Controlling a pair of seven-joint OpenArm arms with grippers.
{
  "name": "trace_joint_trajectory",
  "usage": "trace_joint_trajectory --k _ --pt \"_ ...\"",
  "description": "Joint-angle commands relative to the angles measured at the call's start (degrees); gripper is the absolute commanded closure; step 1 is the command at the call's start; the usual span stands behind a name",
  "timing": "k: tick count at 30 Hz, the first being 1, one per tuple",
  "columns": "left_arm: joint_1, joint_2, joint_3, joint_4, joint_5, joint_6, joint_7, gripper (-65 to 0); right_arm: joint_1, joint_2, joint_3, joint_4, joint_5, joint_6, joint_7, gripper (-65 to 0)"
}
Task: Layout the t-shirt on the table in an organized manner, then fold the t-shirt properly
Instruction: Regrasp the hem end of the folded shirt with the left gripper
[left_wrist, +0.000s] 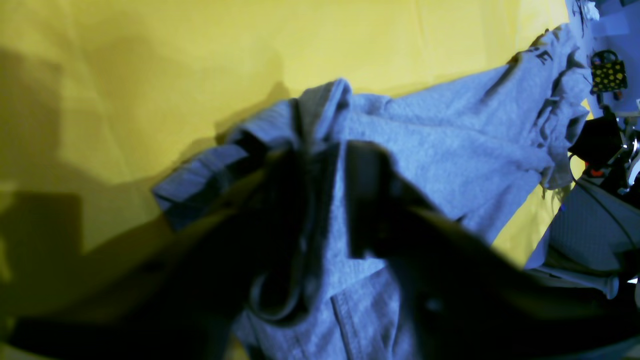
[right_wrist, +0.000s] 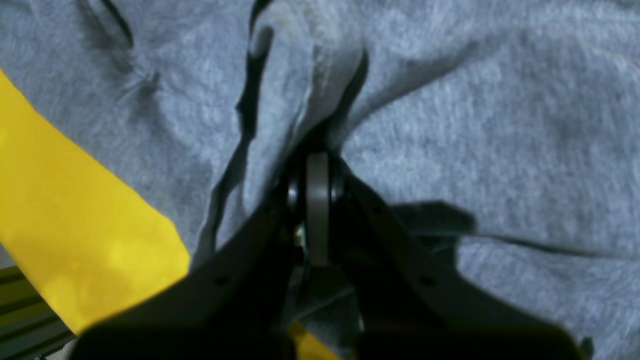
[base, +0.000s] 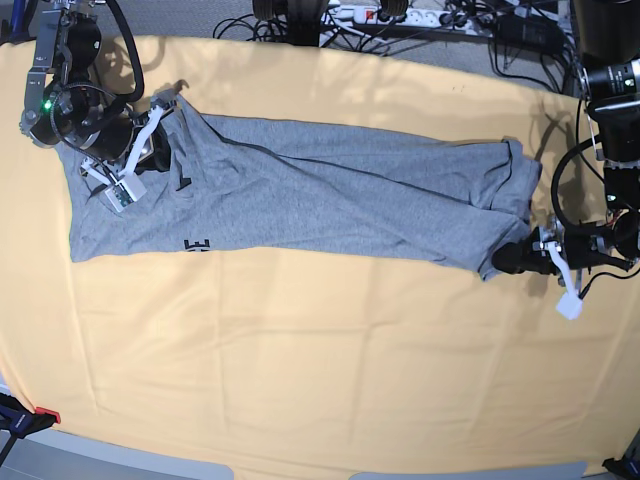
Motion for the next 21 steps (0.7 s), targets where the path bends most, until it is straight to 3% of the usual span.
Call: trace_joint_trajectory --k 1,4,6,21 --pt "-1.46 -1.14 -0.37 0.81 -1.31 -0.3 -0.13 -28.8 0.46 0.79 0.24 0.92 1.01 0.3 0.85 0.0" --pt "-1.49 -1.16 -0.37 0.81 -1.11 -0.3 0.07 -44.4 0.46 0.79 0.24 0.92 1.01 0.3 0.85 0.0" --pt "-1.46 -1.14 -0.37 0.81 -1.11 -0.3 0.04 -48.0 0.46 0.79 0.24 0.92 1.01 0.3 0.85 0.0" --pt "-1.53 -1.14 -0.37 0.81 -3.98 -0.3 1.51 -44.4 0.48 0.79 0.24 0.92 1.01 0.3 0.87 0.0"
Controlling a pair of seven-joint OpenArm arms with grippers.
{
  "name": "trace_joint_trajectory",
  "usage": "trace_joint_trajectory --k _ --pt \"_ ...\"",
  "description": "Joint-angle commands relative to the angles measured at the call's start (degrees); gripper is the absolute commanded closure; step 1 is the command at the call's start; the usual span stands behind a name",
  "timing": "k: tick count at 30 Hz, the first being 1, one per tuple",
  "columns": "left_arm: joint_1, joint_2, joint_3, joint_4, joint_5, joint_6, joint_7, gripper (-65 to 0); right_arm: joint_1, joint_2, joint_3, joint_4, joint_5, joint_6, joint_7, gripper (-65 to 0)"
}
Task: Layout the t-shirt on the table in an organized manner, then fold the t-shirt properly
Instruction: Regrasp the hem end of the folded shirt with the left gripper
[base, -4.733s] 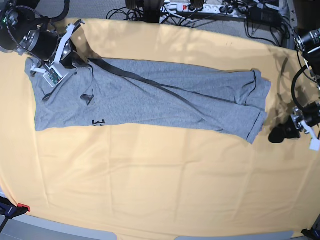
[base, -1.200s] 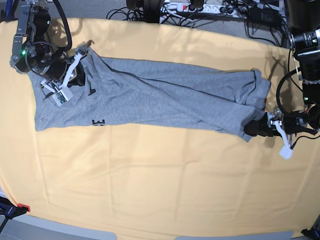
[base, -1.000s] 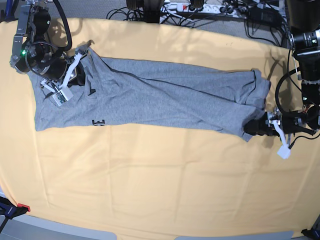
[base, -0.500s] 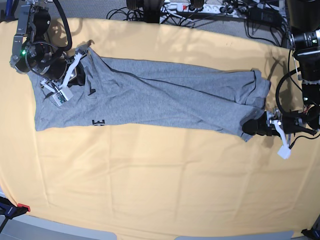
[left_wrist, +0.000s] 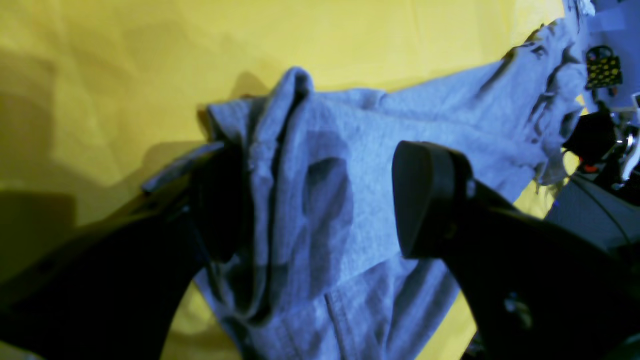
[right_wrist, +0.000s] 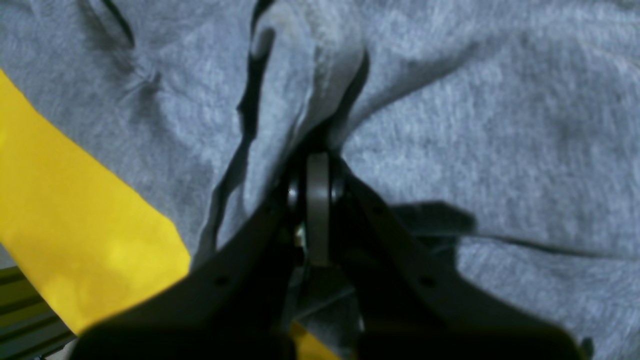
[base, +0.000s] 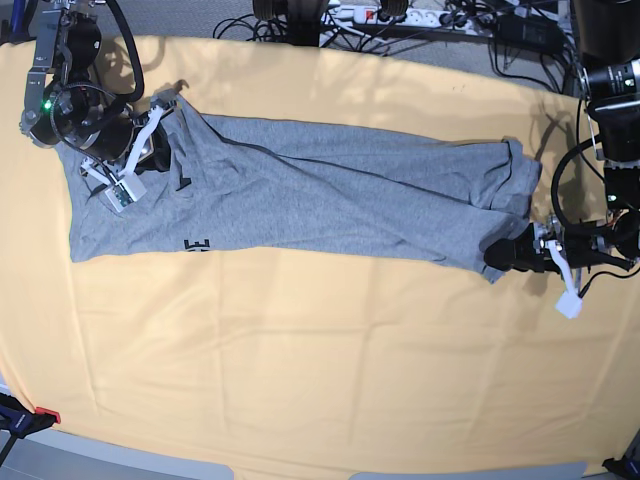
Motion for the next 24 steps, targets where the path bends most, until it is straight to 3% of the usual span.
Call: trace_joint_trajectory --k 1,18,24 --pt "-1.55 -1.14 -0.37 0.83 -2.38 -0.3 0.02 -44.4 0.48 0.79 0.24 0.92 1.01 0.3 0.87 0.0" --pt "-0.66 -1.09 -0.37 5.79 -2.86 -0.3 2.03 -44.4 0.48 0.79 0.24 0.92 1.01 0.3 0.87 0.0" --pt "-0.7 -1.11 -0.37 5.79 -6.58 -0.3 2.97 -44.4 0.46 0.79 0.24 0.92 1.01 0.3 0.85 0.0"
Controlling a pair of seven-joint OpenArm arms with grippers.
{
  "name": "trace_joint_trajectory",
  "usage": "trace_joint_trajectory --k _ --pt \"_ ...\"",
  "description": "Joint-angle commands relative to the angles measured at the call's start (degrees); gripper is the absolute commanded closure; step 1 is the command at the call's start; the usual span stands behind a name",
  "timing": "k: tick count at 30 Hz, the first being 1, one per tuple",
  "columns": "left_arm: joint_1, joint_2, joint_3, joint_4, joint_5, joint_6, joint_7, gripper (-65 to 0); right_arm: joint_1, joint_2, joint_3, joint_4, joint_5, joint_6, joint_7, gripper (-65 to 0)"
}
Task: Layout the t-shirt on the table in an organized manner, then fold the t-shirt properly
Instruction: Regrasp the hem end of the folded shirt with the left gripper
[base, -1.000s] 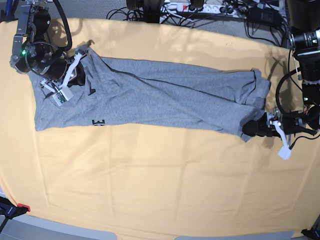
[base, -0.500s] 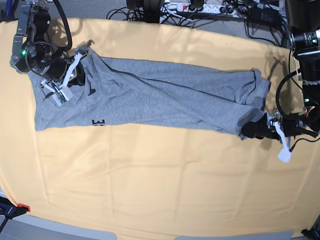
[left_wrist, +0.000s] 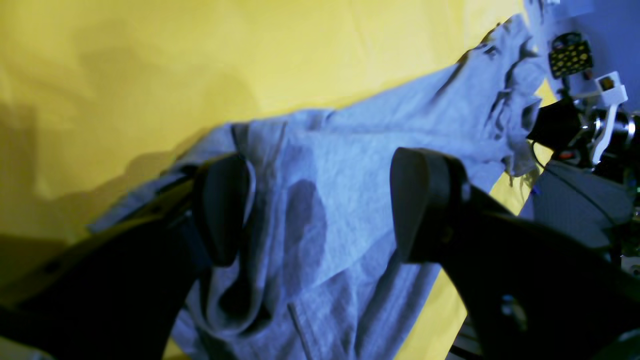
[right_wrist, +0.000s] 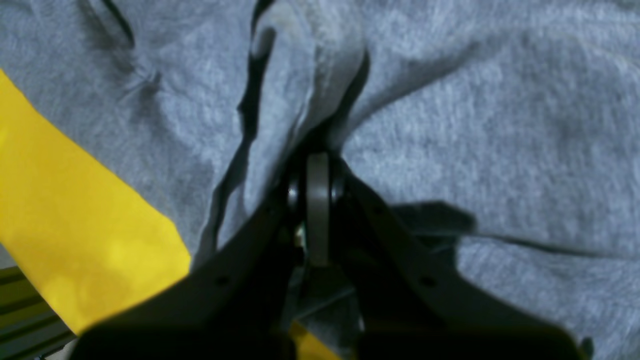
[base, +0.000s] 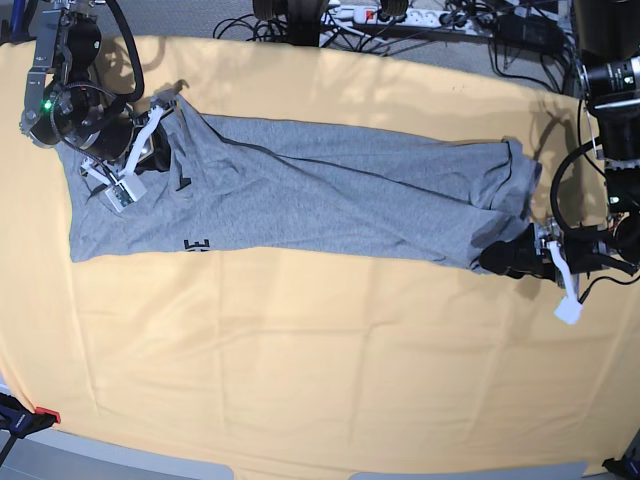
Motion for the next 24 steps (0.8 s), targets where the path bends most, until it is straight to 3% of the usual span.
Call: trace_joint_trajectory --k 1,10,14,17,22,24 --pt "-1.49 -1.09 -0.37 0.94 -1.44 -0.28 -0.77 -44.4 0.46 0.79 0.24 0.92 1.01 0.3 0.85 0.0" --pt "-1.49 -1.11 -0.37 0.94 -4.79 -0.28 -0.77 -44.4 0.46 0.79 0.24 0.92 1.01 0.3 0.87 0.0" --pt "-1.31 -1.09 -0.35 0.92 1.68 -0.28 -0.77 -44.4 0.46 0.79 0.24 0.92 1.03 0.3 0.87 0.0" --pt "-0.98 -1.07 -0.35 0.92 7.32 -0.28 -4.87 -44.4 0.46 0.76 0.24 0.92 2.12 0.3 0.87 0.0" --pt "-0.5 -0.85 -0.37 0.92 7.17 -0.28 -4.94 -43.7 0.46 0.79 0.24 0.92 2.67 0.3 0.85 0.0" --pt "-0.52 -0.66 -0.37 0.92 7.08 -0.28 -4.96 -37.2 0.46 0.79 0.24 0.92 2.67 0.3 0.85 0.0"
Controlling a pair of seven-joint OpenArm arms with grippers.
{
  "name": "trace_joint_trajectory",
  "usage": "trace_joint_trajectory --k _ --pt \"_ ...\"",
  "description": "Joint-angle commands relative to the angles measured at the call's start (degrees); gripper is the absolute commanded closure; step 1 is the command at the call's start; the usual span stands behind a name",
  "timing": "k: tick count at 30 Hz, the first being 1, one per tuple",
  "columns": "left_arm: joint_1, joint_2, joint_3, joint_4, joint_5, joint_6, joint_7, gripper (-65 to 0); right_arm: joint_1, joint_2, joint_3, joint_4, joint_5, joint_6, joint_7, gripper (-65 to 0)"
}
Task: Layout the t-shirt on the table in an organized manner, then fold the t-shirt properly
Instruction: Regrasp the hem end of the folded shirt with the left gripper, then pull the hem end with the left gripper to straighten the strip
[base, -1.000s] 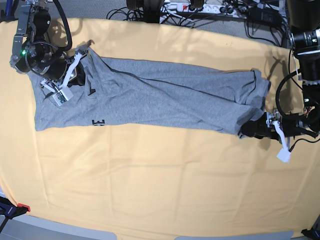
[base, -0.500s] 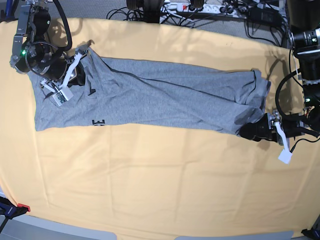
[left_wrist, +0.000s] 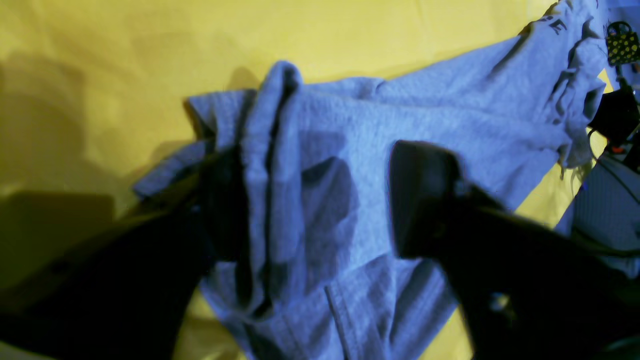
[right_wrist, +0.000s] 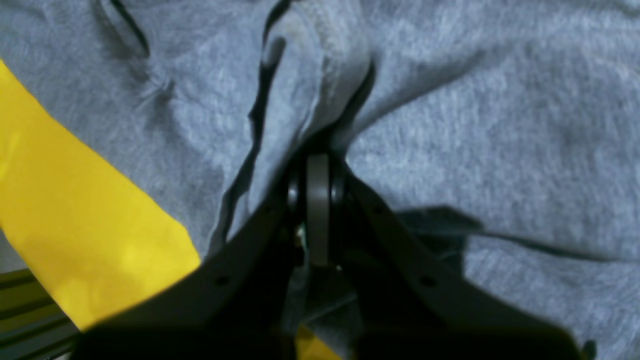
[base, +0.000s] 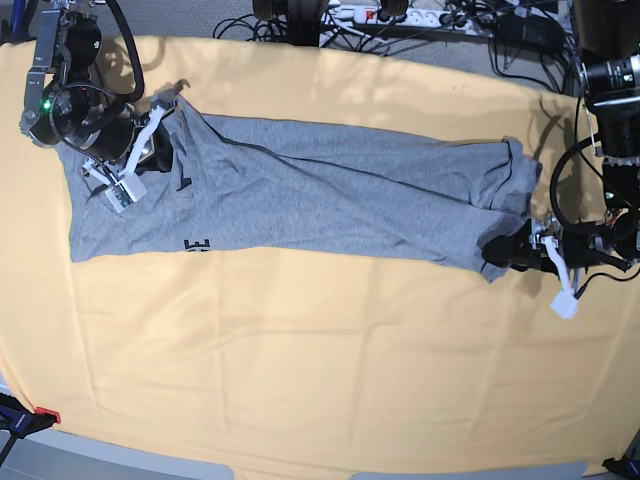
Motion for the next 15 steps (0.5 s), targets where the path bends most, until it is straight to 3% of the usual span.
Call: trace_joint_trajectory --k 1,4,5,12,15 --pt "-1.51 -0.81 -0.37 0.87 -1.33 -0.28 -0.81 -31.0 0.46 0.79 0.24 0.92 1.11 0.3 0.83 0.0" --pt "-1.51 -0.83 -0.37 0.87 -0.13 -0.28 -2.08 -4.8 0.46 0.79 0.24 0.92 1.16 0.3 0.85 0.0" --pt "-1.51 -0.85 -0.37 0.87 0.17 -0.28 -2.19 0.0 0.46 0.79 0.24 0.92 1.16 0.3 0.85 0.0" --pt "-1.49 -0.85 -0.37 0.87 0.07 -0.28 -1.42 0.0 0.48 0.79 0.24 0.92 1.14 0.3 0.85 0.0" --pt "-1.33 -1.11 -0.37 0.9 -4.07 -0.28 2.4 0.0 0.48 0.79 0.24 0.92 1.14 0.3 0.87 0.0"
